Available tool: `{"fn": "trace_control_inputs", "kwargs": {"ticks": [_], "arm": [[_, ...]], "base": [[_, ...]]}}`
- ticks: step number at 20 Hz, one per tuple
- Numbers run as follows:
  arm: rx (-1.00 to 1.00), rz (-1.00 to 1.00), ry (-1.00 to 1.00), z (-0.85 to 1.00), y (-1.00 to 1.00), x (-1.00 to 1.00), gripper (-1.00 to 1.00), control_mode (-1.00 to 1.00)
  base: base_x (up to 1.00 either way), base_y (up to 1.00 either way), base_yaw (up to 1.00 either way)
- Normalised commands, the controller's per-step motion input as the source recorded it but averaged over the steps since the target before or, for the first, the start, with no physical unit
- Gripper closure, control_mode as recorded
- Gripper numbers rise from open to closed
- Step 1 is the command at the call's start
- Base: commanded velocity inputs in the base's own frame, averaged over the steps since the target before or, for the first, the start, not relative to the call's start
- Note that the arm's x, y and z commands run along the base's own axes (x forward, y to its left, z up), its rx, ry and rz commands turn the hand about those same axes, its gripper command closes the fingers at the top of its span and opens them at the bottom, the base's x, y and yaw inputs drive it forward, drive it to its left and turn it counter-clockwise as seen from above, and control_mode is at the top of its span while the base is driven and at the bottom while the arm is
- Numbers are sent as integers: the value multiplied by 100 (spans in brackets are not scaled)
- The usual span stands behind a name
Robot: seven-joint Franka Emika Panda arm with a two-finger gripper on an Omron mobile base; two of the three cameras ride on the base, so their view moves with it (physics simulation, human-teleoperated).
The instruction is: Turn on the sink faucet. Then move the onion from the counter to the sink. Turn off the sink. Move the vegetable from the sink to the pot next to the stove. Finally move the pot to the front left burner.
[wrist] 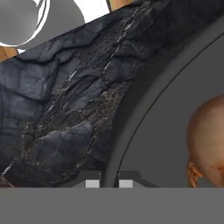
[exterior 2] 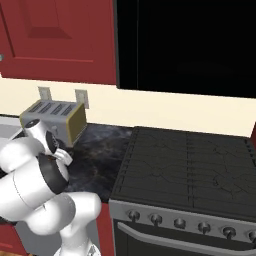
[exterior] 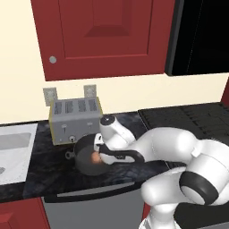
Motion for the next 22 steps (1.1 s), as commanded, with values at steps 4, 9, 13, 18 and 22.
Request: {"fn": "trace_control_inputs", "kwargs": {"ticks": [4, 9, 13, 18, 22], "arm": [[0, -12, -9, 22, -44, -50, 100, -100], [0, -17, -4, 40, -59, -25, 100, -100], [0, -20, 0, 55, -66, -12, 100, -100], [0, -20, 0, 44, -73, -16, 100, -100], [0, -20, 0, 39, -78, -12, 100, -100]], "base": [[0, 0, 0], [0, 0, 0], [0, 0, 0], [0, 0, 0], [0, 0, 0]]}}
